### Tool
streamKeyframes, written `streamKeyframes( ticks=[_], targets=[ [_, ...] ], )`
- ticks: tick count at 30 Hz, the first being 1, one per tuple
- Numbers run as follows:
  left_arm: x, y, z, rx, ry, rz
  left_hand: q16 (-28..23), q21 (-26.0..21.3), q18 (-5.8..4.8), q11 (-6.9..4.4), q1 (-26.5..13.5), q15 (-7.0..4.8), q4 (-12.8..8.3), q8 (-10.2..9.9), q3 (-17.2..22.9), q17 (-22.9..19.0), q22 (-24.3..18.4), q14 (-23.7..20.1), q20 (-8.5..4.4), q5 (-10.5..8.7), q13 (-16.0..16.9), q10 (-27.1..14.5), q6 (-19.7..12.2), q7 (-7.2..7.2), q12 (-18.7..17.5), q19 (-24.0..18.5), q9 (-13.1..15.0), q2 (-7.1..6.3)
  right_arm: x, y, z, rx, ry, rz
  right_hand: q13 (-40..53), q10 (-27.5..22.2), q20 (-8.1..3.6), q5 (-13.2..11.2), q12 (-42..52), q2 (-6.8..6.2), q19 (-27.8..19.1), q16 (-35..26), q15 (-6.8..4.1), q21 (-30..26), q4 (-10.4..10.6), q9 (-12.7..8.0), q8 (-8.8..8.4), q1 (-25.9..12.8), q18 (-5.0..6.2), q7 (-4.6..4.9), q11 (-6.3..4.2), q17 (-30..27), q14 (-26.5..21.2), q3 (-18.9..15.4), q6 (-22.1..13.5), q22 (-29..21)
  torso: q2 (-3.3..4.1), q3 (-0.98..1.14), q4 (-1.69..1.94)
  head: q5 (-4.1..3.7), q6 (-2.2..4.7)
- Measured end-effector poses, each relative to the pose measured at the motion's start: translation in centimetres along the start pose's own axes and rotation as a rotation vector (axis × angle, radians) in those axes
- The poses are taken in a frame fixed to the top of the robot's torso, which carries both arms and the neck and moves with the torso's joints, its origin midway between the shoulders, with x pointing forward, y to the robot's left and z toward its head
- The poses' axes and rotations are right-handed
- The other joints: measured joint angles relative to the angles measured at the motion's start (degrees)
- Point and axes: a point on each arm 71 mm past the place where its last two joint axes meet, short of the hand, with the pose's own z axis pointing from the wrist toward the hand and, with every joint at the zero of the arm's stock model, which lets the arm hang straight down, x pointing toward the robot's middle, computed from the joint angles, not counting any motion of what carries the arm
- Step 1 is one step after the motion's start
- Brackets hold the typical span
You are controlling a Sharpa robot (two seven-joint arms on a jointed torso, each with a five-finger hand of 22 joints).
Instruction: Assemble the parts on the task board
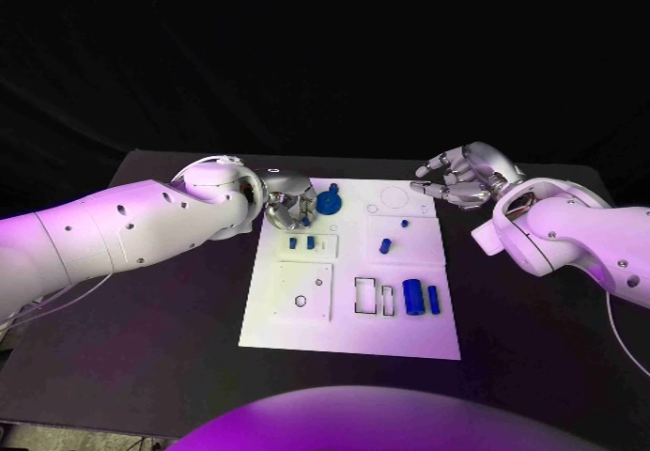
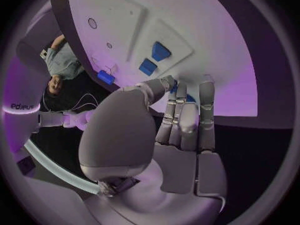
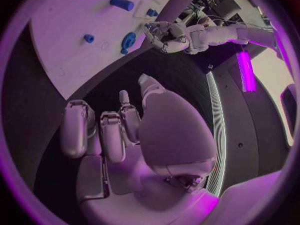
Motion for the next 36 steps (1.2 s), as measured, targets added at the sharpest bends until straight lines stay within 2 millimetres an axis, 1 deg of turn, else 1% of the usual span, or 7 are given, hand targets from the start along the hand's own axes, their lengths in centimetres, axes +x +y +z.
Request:
streamKeyframes(
  ticks=[15, 20, 23, 30, 31, 33, 36],
  targets=[
    [0.01, -0.15, 0.06, 0.004, 0.001, 0.000, 0.0, 0.0, 0.00, 0.00, 0.0, 0.00, 0.0, 0.0, 0.0, 0.0, 0.3, 0.0, 0.00, 0.00, 0.0, 0.0, 0.0, 0.00, 0.0, 0.0, 0.0, 0.00, -0.01, -0.02, 0.02, 0.001, 0.000, 0.000, 0.0, 0.0, 0.00, 0.0, 0.0, 0.00, 0.0, 0.0, 0.00, 0.0, 0.0, 0.0, 0.00, 0.0, 0.00, 0.00, 0.00, 0.0, 0.0, 0.0, 0.0, 0.0, -0.02, 0.03, -0.02, -0.09, 0.00],
    [0.01, -0.13, 0.04, 0.002, 0.002, 0.000, 0.0, -0.4, 0.00, 0.00, 0.0, 0.00, 0.2, -0.4, -0.5, -0.6, -0.6, 0.0, 0.00, 0.00, 0.0, 0.0, 0.0, 0.00, -0.5, 0.0, 0.0, 0.00, -0.02, -0.03, 0.03, 0.001, -0.001, -0.001, 0.0, 0.0, 0.00, 0.0, 0.0, 0.00, 0.0, 0.0, 0.00, 0.0, 0.0, 0.0, 0.00, 0.0, 0.00, 0.00, 0.00, 0.0, 0.0, 0.0, 0.0, 0.0, -0.02, 0.02, -0.01, -0.10, 0.00],
    [0.02, -0.11, 0.03, 0.001, 0.003, 0.000, 0.0, -0.7, 0.00, 0.02, -0.4, 0.31, 0.3, -0.7, -0.7, -1.2, -0.9, -0.3, 0.00, 0.00, 0.0, 0.0, 0.0, 0.00, -0.7, 0.0, 0.0, -0.44, -0.03, -0.04, 0.03, 0.001, -0.001, -0.001, 0.0, 0.0, 0.00, 0.0, 0.0, 0.00, 0.0, 0.0, 0.00, 0.0, 0.0, 0.0, 0.00, 0.0, 0.00, 0.00, 0.00, 0.0, 0.0, 0.0, 0.0, 0.0, -0.02, 0.01, 0.00, -0.10, 0.00],
    [0.03, -0.05, 0.01, -0.004, 0.004, 0.000, -0.2, -0.9, 0.00, 0.52, -0.8, 0.53, 0.5, -1.2, -1.1, -2.1, -1.0, -0.5, 0.21, 0.00, -0.1, -0.5, 0.0, 0.00, -1.3, -0.2, 0.0, -0.76, -0.03, -0.06, 0.04, 0.002, -0.001, -0.001, 0.0, 0.0, 0.00, 0.0, 0.0, 0.00, 0.0, 0.0, 0.00, 0.0, 0.0, 0.0, 0.45, 0.0, 0.00, 0.20, 0.00, 0.0, 0.0, 0.4, -0.2, 0.0, -0.04, -0.03, 0.01, -0.10, 0.00],
    [0.03, -0.04, 0.01, -0.005, 0.005, 0.000, -0.2, -0.9, 0.00, 0.74, -0.8, 0.63, 0.6, -1.2, -1.2, -2.2, -1.1, -0.7, 0.21, 0.00, -0.1, -0.7, -0.1, 0.12, -1.6, -0.2, 0.0, -0.77, -0.03, -0.06, 0.04, 0.002, -0.001, -0.001, 0.0, 0.0, 0.00, 0.0, 0.0, 0.00, 0.0, 0.0, 0.00, 0.0, 0.0, 0.0, 0.45, 0.0, 0.00, 0.20, 0.00, 0.0, 0.0, 0.4, -0.2, 0.0, -0.04, -0.03, 0.01, -0.08, 0.00],
    [0.03, -0.01, 0.00, -0.007, 0.005, 0.000, -0.5, -1.3, 0.00, 0.91, -1.0, 0.83, 0.6, -1.9, -1.3, -3.1, -1.2, -1.5, 0.51, 0.00, -0.2, -1.6, -0.5, 0.49, -2.2, -0.5, -0.1, -0.97, -0.03, -0.06, 0.04, 0.002, -0.001, -0.001, 0.0, 0.0, 0.00, 0.0, 0.0, 0.00, 0.0, 0.0, 0.00, 0.0, 0.0, 0.0, 0.45, 0.0, 0.00, 0.20, 0.00, 0.0, 0.0, 0.3, -0.2, 0.0, -0.04, -0.03, 0.01, -0.05, 0.00],
    [0.03, 0.03, -0.02, -0.009, 0.005, 0.000, -1.3, -1.8, 0.00, 1.68, -1.2, 1.45, 0.9, -3.6, -1.5, -5.9, -1.5, -3.1, 0.93, 0.00, -0.9, -3.8, -2.3, 0.62, -4.1, -0.9, -0.5, -1.18, -0.03, -0.06, 0.04, 0.002, -0.002, -0.001, 0.0, 0.0, 0.00, 0.0, 0.0, 0.00, 0.0, 0.0, 0.00, 0.0, 0.0, 0.0, 0.45, 0.0, 0.00, 0.20, 0.00, 0.0, 0.0, 0.3, -0.2, 0.0, -0.04, -0.04, 0.01, -0.04, 0.00]
  ],
)
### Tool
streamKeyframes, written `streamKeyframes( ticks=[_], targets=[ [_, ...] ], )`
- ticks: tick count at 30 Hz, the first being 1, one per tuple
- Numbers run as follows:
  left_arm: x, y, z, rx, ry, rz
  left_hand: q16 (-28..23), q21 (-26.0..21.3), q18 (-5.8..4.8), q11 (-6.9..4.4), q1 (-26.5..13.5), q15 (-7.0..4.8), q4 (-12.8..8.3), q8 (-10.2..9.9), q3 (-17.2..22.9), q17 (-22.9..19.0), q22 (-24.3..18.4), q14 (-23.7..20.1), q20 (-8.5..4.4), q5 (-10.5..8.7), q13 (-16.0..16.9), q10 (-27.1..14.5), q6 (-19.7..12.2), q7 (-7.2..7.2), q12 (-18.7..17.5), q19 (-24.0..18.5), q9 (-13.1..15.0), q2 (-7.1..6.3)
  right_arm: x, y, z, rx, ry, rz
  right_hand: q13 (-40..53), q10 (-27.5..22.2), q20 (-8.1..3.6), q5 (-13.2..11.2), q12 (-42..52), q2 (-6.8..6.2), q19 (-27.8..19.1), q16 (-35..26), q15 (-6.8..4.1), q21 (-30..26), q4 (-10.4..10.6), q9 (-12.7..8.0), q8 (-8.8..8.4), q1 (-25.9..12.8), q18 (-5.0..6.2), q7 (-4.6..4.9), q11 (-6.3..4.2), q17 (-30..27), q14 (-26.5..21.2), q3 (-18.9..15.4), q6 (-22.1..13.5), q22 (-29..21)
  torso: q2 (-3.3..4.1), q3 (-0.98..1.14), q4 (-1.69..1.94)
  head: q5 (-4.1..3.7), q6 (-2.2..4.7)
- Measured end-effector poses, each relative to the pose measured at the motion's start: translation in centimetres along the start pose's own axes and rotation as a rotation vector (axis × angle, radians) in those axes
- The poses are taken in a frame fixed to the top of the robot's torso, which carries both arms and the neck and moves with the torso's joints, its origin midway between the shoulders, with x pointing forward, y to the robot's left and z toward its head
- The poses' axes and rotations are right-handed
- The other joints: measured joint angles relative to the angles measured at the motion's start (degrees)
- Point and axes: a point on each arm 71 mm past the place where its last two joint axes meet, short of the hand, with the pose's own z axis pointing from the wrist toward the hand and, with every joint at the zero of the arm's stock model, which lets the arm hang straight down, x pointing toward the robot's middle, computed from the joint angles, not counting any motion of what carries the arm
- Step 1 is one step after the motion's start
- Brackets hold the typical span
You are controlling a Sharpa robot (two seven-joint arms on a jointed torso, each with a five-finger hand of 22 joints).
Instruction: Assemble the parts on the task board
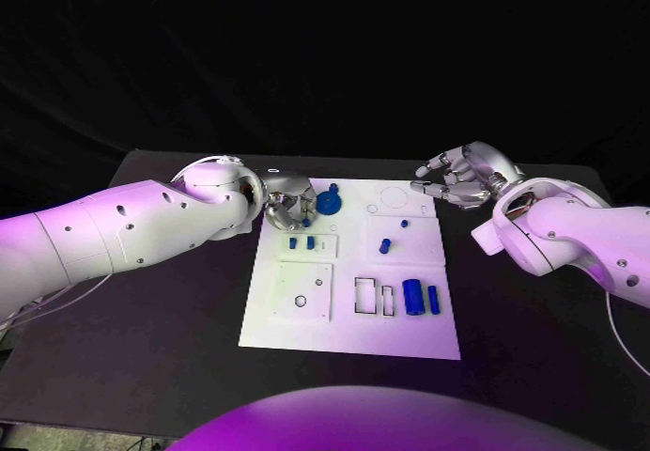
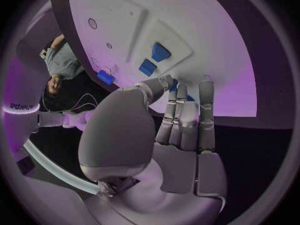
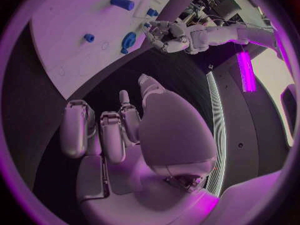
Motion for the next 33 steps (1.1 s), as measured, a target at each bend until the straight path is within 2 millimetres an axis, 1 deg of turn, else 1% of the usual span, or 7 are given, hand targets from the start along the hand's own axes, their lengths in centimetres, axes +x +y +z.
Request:
streamKeyframes(
  ticks=[15, 18, 20, 23, 28, 30, 33],
  targets=[
    [0.0, 0.1, 0.0, -0.004, -0.001, 0.000, 0.0, -0.5, 0.01, 1.32, -0.1, 1.03, 0.3, -2.5, -1.5, -2.4, -0.5, -1.0, 0.84, 0.00, -1.2, -2.7, -2.8, -0.57, -2.5, 0.0, -0.4, -0.14, -0.1, -0.1, 0.0, 0.000, -0.003, 0.000, 0.0, 0.0, 0.00, 0.0, -0.1, 0.00, 0.0, 0.0, 0.00, -0.1, 0.0, 0.0, 0.00, 0.0, 0.00, 0.00, 0.00, 0.0, 0.0, 0.0, 0.0, 0.0, 0.00, 0.02, -0.04, 0.04, 0.00],
    [0.0, 0.3, -0.2, -0.008, -0.003, 0.000, -0.3, -0.7, 0.00, 1.69, 0.1, 1.57, 0.3, -3.6, -2.8, -3.6, -0.7, -1.6, 1.23, 0.00, -1.8, -4.2, -4.1, -0.52, -3.6, -0.2, -0.8, -0.34, -0.1, -0.1, 0.0, 0.003, -0.005, -0.001, -2.0, -2.9, 0.16, 0.0, -3.5, 0.00, -0.4, -0.4, 0.00, -1.1, -0.2, 0.0, 0.00, 0.0, 0.00, 0.02, 0.00, 0.0, 0.0, 0.3, -0.5, 0.0, 0.00, 0.02, -0.04, 0.02, 0.00],
    [0.0, 0.5, -0.3, -0.013, -0.005, -0.001, -0.3, -0.9, 0.00, 2.00, 0.7, 1.68, 0.3, -4.0, -4.0, -4.6, -0.9, -2.1, 1.45, 0.00, -2.4, -5.6, -4.3, -0.36, -4.4, -0.4, -1.0, -0.20, -0.2, -0.2, 0.0, 0.005, -0.006, -0.003, -9.4, -8.2, -0.01, 0.0, -10.9, -0.01, -1.9, -1.5, 0.00, -3.3, -0.1, -0.1, 0.49, 0.0, 1.03, -0.11, -0.06, 0.0, 0.0, 1.0, -1.1, 0.0, 0.00, 0.02, -0.04, -0.04, 0.00],
    [-0.2, 1.0, -0.7, -0.023, -0.016, -0.005, -1.3, -1.3, -0.01, 2.45, 1.9, 2.12, 0.5, -4.6, -6.5, -7.7, -1.3, -3.8, 1.96, 0.00, -2.9, -7.2, -5.0, -0.01, -4.7, -0.5, -1.4, 0.47, -0.4, -0.4, 0.1, 0.009, -0.008, -0.006, -26.4, -17.6, -0.22, 0.0, -28.4, -1.08, -4.3, -3.9, -0.43, -8.0, 0.0, -0.2, 1.56, 1.1, 1.77, -0.16, -0.26, -0.9, 0.0, 3.1, -1.3, -1.3, -0.01, 0.01, -0.05, -0.15, 0.00],
    [-0.9, 1.9, -1.7, -0.036, -0.052, -0.042, -2.0, -1.9, -0.01, 2.71, 2.6, 2.36, 1.0, -5.0, -9.1, -10.9, -1.7, -5.4, 2.15, 0.00, -2.9, -8.2, -5.0, -0.01, -4.7, -0.7, -1.5, 1.02, -0.7, -0.8, 0.3, 0.007, -0.005, -0.037, -41.1, -20.5, -0.42, 0.0, -45.4, -3.90, -5.1, -6.4, -0.43, -11.4, -0.2, -1.0, 1.77, 3.8, 2.26, -0.21, 0.20, -4.4, 0.0, 9.6, -1.6, -3.2, -0.08, -0.02, -0.08, -0.54, 0.03],
    [-1.3, 2.4, -2.3, -0.039, -0.075, -0.087, -4.1, -2.7, 0.00, 2.81, 3.5, 2.46, 1.8, -5.0, -11.2, -17.2, -2.2, -9.0, 2.68, 0.00, -2.9, -9.0, -5.0, -0.01, -4.7, -1.2, -1.6, 1.46, -0.8, -1.0, 0.3, -0.003, 0.003, -0.069, -46.5, -20.5, -0.21, 0.0, -51.3, -5.35, -5.3, -6.6, -0.43, -11.7, -0.5, -1.5, 1.61, 4.6, 2.27, -0.45, 0.21, -4.7, 0.0, 12.7, -1.3, -3.2, -0.09, -0.02, -0.08, -0.68, 0.12],
    [-1.8, 3.2, -3.2, -0.036, -0.118, -0.198, -5.1, -3.5, -0.01, 2.88, 3.9, 2.56, 3.5, -5.2, -13.8, -21.1, -2.8, -11.0, 2.83, 0.18, -2.9, -9.3, -4.3, 0.75, -4.0, -1.4, -1.6, 1.80, -0.9, -1.1, 0.5, -0.028, 0.027, -0.142, -52.8, -20.5, 0.25, 0.0, -58.1, -7.06, -5.3, -6.7, 0.22, -12.0, -1.6, -2.1, 1.23, 5.2, 2.26, -0.42, 0.21, -4.9, 0.0, 16.2, -1.3, -3.3, -0.12, -0.02, -0.08, -1.03, 0.38]
  ],
)
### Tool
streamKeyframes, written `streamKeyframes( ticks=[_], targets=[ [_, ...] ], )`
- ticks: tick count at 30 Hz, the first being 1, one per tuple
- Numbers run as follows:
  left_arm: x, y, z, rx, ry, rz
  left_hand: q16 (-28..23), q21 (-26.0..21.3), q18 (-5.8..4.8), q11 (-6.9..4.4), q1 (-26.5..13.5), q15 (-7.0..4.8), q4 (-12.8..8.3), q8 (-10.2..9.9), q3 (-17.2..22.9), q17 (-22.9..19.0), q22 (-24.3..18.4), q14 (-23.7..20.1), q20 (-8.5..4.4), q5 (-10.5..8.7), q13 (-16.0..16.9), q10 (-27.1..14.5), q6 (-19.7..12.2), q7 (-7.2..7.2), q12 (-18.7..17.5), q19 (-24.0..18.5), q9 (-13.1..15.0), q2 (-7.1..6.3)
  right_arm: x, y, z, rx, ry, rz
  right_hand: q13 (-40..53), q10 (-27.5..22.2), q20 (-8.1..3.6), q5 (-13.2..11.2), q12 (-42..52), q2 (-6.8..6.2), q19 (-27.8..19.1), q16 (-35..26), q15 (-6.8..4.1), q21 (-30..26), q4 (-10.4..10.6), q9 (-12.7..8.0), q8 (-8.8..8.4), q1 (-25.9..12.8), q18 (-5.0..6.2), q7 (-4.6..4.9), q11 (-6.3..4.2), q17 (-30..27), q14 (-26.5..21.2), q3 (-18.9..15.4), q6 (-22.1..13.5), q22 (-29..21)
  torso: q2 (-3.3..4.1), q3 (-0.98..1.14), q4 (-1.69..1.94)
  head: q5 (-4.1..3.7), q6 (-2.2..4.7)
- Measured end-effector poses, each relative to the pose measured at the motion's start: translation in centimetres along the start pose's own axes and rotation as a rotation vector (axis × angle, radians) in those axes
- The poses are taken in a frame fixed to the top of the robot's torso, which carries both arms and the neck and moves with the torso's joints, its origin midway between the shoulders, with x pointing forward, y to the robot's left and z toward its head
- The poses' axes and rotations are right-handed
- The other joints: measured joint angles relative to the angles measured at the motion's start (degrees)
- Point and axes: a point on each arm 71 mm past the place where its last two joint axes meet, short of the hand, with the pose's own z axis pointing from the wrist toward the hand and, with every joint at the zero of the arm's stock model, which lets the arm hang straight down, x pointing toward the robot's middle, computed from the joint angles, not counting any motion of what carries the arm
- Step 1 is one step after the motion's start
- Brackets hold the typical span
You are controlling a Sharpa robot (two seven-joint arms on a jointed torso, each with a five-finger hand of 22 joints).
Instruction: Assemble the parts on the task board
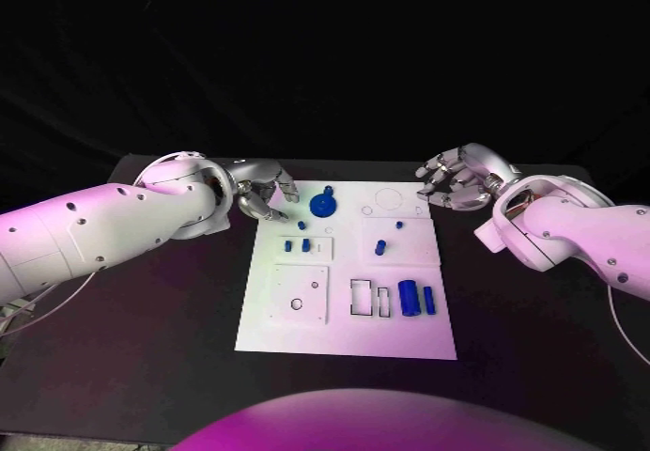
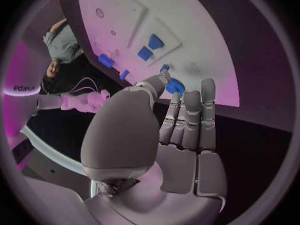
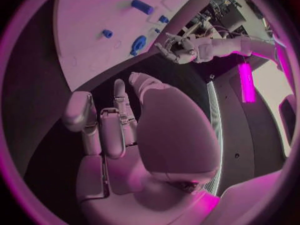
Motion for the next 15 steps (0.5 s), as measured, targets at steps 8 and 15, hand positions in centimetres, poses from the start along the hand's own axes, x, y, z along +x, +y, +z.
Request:
streamKeyframes(
  ticks=[8, 15],
  targets=[
    [-1.7, 1.3, -1.8, 0.022, -0.156, -0.413, -6.1, -4.5, -0.01, -1.31, 0.7, -1.26, 3.9, 0.7, 3.3, -5.9, -3.0, -2.8, -0.94, 0.17, 0.3, 6.2, 4.4, 1.30, 4.3, -1.0, -0.1, 0.23, 1.6, 0.8, 0.2, -0.107, 0.093, -0.264, -6.1, 0.0, 0.34, 0.0, -4.9, -0.96, 0.5, 0.0, 0.00, 1.0, -2.1, -0.7, -0.69, -0.6, 0.01, -0.04, 0.01, 0.5, 0.0, 2.3, 0.1, 1.3, 0.07, 0.01, -0.04, -0.62, 0.80],
    [-2.4, 1.7, -2.6, 0.035, -0.250, -0.708, -12.8, -9.3, 0.00, -1.30, 0.0, -0.93, 3.5, 0.7, 6.1, -9.2, -6.0, -5.8, -0.90, 0.17, 0.0, 6.2, 4.6, 1.50, 4.1, -2.4, -0.2, -0.49, 3.2, 1.1, 0.5, -0.150, 0.145, -0.421, -8.1, 0.7, 0.25, 0.0, -6.1, -0.96, 1.2, 0.0, 0.00, 2.3, -2.9, -0.8, -0.95, -0.6, 0.01, 0.11, 1.03, 1.0, 0.0, 3.2, 1.3, 2.3, 0.14, -0.03, 0.03, -1.52, 1.47]
  ],
)
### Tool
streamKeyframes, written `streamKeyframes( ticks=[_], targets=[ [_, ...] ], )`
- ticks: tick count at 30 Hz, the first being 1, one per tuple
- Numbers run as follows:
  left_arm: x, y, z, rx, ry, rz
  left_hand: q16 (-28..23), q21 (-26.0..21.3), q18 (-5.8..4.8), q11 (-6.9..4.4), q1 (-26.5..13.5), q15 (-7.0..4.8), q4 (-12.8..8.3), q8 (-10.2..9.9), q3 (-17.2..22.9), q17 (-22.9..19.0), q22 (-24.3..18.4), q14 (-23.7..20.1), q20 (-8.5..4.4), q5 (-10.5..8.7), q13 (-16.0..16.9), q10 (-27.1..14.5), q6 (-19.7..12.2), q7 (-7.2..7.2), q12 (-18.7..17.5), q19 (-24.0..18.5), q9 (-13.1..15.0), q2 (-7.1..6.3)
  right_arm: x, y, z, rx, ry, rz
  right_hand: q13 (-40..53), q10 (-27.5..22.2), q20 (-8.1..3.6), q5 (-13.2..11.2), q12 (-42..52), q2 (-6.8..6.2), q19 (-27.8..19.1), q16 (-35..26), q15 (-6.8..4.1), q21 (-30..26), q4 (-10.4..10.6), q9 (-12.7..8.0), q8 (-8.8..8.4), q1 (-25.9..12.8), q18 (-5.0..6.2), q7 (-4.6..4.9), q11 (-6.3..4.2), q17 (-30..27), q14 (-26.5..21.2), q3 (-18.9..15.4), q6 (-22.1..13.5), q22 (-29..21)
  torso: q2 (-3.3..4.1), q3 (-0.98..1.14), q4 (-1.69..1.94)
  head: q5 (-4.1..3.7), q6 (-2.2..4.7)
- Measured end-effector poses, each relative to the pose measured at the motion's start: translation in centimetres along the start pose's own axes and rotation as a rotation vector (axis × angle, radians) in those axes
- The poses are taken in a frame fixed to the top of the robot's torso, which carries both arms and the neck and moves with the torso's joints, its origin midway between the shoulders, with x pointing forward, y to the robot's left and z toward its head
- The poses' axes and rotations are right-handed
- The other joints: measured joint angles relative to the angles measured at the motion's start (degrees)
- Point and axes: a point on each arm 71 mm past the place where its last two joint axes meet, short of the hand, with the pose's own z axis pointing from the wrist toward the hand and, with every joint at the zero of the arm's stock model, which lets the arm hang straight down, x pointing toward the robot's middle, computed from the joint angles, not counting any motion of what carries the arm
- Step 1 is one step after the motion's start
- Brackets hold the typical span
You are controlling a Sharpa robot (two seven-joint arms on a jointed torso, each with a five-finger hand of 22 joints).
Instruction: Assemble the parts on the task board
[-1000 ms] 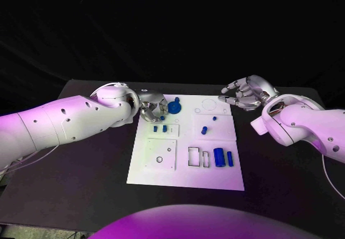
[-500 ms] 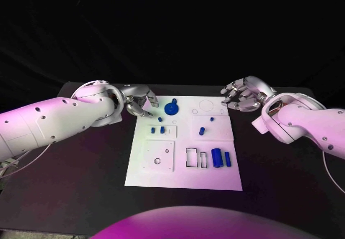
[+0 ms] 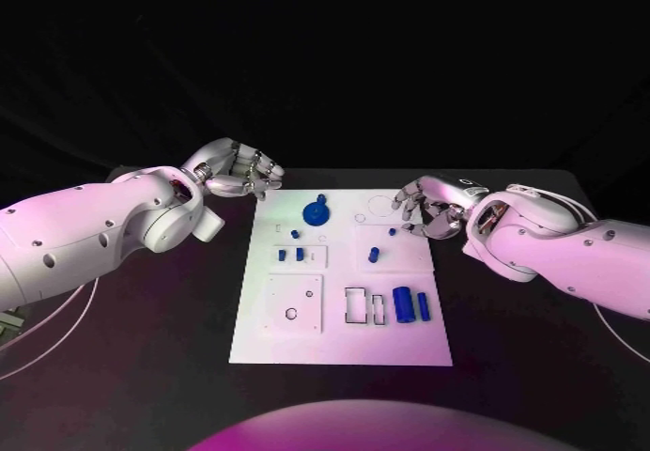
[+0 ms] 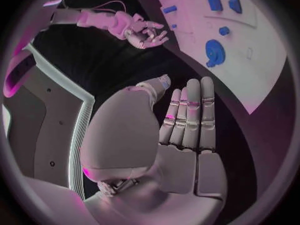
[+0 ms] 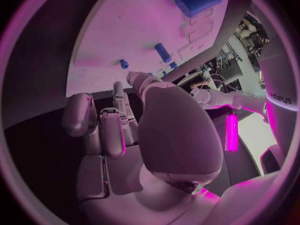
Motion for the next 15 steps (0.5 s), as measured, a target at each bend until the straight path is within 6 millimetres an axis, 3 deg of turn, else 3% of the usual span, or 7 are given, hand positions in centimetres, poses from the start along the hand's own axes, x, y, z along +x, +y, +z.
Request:
streamKeyframes(
  ticks=[1, 8, 15],
  targets=[
    [-0.1, 0.0, -0.1, 0.002, -0.011, -0.032, -0.1, 0.0, 0.00, 0.00, 0.0, 0.00, 0.0, 0.0, 0.0, -0.1, -0.1, 0.0, 0.00, 0.00, 0.0, 0.0, 0.0, 0.00, 0.0, 0.0, 0.0, 0.00, 0.1, 0.1, 0.1, -0.003, 0.005, -0.017, -0.3, -0.2, -0.08, 0.0, 0.0, 0.00, 0.3, 0.0, 0.00, 0.3, -0.1, 0.0, 0.03, 0.0, -0.01, 0.09, 0.29, 0.1, 0.0, 0.1, 3.1, 0.2, 0.00, -0.01, 0.04, -0.16, 0.08],
    [-0.3, -0.3, -0.5, 0.022, -0.064, -0.179, -0.4, -0.2, 0.00, 0.00, 0.0, 0.00, 0.0, 0.0, 0.0, -0.2, -0.2, 0.0, 0.00, 0.00, 0.0, 0.0, 0.0, 0.00, 0.0, 0.0, -0.1, 0.00, 0.7, 0.5, 0.5, -0.011, 0.033, -0.103, -2.5, 3.2, -0.20, 0.0, -1.5, 0.00, 1.0, 0.2, 0.00, 1.7, -2.0, -0.1, 0.03, 0.0, -0.01, 0.08, -0.42, 0.3, 0.0, 2.1, 4.9, 1.0, 0.03, -0.08, 0.14, -0.52, 0.36],
    [-0.3, -0.6, -0.6, 0.044, -0.091, -0.235, -0.4, -0.2, 0.00, 0.00, 0.0, 0.00, 0.0, 0.0, 0.0, -0.3, -0.3, 0.0, 0.00, 0.00, 0.0, 0.0, 0.0, 0.00, 0.0, 0.0, -0.1, 0.00, 1.2, 0.9, 0.9, -0.009, 0.043, -0.147, -3.8, 3.9, -0.20, 0.0, -2.6, -0.15, 1.0, 0.2, 0.00, 2.0, -2.6, -0.2, 0.03, -1.1, -0.01, 0.17, -0.32, 0.3, 0.0, 3.2, 5.9, 1.0, 0.03, -0.08, 0.04, -0.56, 0.42]
  ],
)
